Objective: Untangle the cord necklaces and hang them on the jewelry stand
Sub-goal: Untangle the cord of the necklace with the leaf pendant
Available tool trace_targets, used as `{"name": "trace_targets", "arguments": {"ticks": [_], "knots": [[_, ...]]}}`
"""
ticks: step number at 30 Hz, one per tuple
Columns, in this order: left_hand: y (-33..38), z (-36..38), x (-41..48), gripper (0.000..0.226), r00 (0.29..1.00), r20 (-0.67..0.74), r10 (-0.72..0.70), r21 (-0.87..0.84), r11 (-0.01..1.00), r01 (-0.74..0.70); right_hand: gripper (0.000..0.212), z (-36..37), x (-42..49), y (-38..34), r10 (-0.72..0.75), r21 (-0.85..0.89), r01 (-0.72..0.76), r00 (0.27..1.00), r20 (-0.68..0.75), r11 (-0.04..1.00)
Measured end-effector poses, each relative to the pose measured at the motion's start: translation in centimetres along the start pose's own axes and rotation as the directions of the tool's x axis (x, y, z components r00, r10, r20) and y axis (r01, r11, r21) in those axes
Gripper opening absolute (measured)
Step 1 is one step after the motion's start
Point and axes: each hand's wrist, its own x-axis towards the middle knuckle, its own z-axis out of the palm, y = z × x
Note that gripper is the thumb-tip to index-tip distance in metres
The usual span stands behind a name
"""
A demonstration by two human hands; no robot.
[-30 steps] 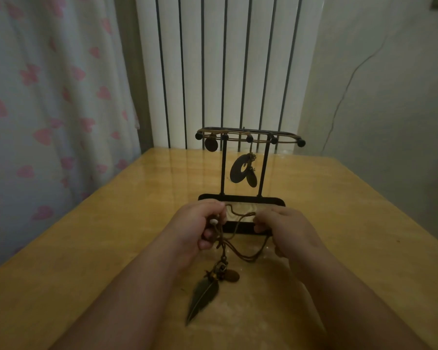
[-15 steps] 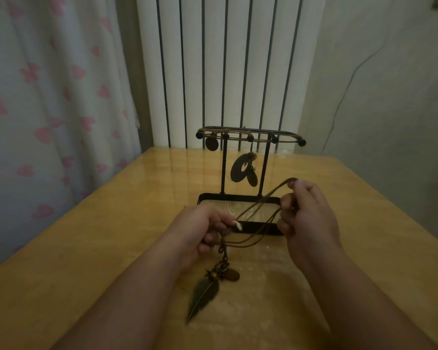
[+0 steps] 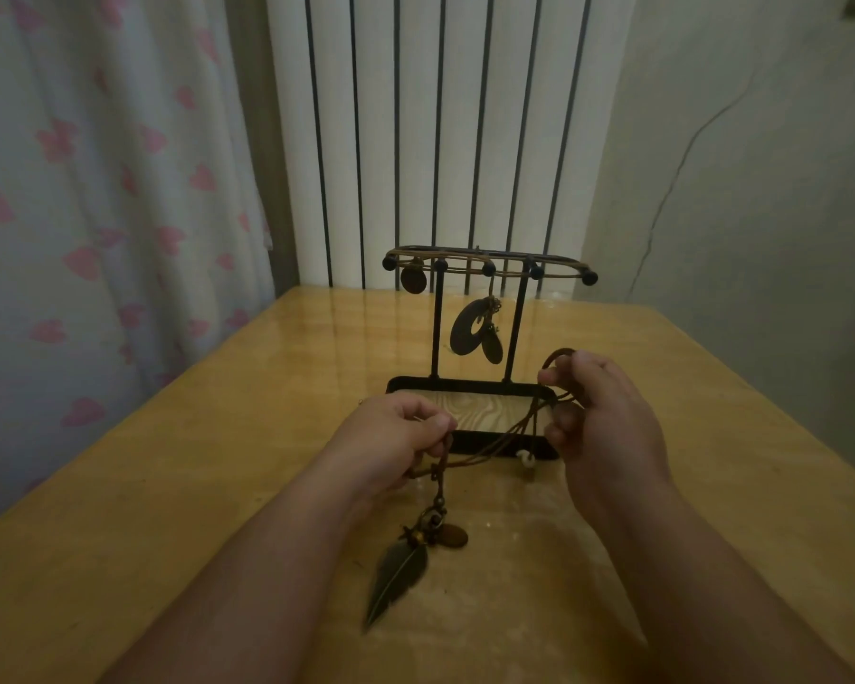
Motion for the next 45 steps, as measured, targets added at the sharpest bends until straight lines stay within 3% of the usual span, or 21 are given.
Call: {"name": "trace_targets", "arguments": {"ticks": [19,22,26,29,39,45], "knots": [[0.15,-0.32,-0.43,0.039,0.963,0.0,0.269,-0.193,0.945,-0.264,0.026,0.04,-0.21,0.31,-0.055,-0.187,0.052,0.998,-0.009,0.981],[0.17,-0.33,-0.46,0.041,0.952,-0.003,0.307,-0.216,0.929,-0.3,0.026,0.02,0.02,0.41,-0.084,-0.323,0.065,0.995,-0.046,0.944],[0.26,-0.12,-0.61,0.033,0.941,-0.026,0.338,-0.183,0.923,-0.337,0.014,-0.13,-0.15,0.79,-0.145,-0.508,0.132,0.989,0.013,0.851],[0.37,-0.05,-0.49,0.021,0.942,-0.086,0.326,-0.174,0.926,-0.336,0.012,0.03,-0.14,0.84,-0.176,-0.547,0.179,0.983,0.059,0.818],[0.13,0.31,-0.45,0.019,0.916,-0.188,0.355,0.029,0.934,-0.356,0.016,0.77,-0.63,0.84,0.147,-0.405,-0.02,0.947,0.285,0.914],[0.0,0.12,-0.06,0.013,0.914,-0.203,0.35,0.04,0.936,-0.349,0.028,0.75,-0.66,0.69,0.318,-0.3,-0.193,0.831,0.456,0.934]]}}
